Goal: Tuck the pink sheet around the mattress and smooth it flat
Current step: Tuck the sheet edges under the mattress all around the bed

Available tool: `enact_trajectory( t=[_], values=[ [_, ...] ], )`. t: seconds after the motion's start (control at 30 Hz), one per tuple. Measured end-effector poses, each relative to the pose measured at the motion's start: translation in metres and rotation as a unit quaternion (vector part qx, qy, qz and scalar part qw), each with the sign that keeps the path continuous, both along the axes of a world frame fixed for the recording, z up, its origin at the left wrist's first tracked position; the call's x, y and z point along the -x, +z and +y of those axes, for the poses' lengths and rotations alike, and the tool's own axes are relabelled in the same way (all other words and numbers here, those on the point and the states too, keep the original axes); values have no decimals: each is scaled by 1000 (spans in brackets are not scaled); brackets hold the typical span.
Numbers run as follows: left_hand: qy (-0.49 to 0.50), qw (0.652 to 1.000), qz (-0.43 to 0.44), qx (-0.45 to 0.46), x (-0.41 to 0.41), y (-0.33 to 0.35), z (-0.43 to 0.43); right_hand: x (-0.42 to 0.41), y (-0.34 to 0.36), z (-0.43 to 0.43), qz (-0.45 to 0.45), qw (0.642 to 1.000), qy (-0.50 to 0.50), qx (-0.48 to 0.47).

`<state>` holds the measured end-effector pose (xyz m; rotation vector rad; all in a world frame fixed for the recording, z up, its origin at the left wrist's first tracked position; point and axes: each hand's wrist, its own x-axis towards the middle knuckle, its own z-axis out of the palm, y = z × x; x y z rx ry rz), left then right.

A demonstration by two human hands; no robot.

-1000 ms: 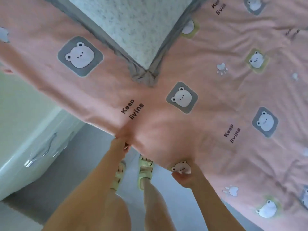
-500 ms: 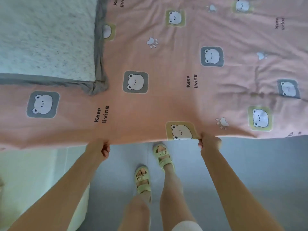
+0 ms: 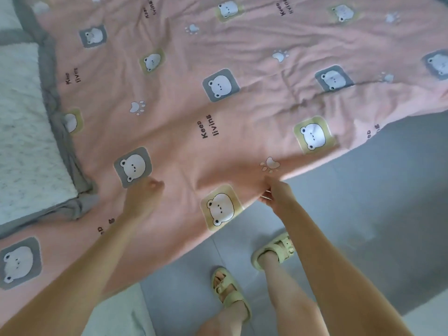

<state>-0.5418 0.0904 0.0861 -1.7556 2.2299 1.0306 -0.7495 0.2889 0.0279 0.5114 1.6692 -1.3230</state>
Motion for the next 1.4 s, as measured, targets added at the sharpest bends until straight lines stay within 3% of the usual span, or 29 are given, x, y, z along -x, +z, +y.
enact_trajectory(
  t=[0.13,0.27,0.4,0.5,0.7,0.83,0.9,1.0,1.17,1.27,1.4],
  values=[
    [-190,980,50,35,106,-21,23,28,-20,28,-45,996,-75,34],
    [-353,934,42,37,187,-47,44,60,-38,51,-89,975,-193,60],
    [-456,889,30,43,252,-69,69,90,-61,73,-159,936,-309,53],
    [-508,859,23,65,296,-81,84,105,-73,80,-192,934,-297,55],
    [-544,836,18,63,370,-101,105,138,-97,61,-190,957,-200,86],
    [-550,834,-6,47,401,-99,131,147,-103,47,-181,940,-255,134],
    [-583,811,-14,48,413,-93,147,147,-108,49,-173,927,-304,137],
    [-658,749,-74,43,427,-92,170,146,-112,52,-150,916,-342,147],
    [-673,724,-125,88,451,-100,173,154,-93,40,-105,947,-268,140],
    [-672,727,-119,75,463,-104,151,160,-91,26,-66,951,-290,84],
    [-646,747,-159,2,471,-107,128,169,-93,12,13,958,-271,-91]
  ],
)
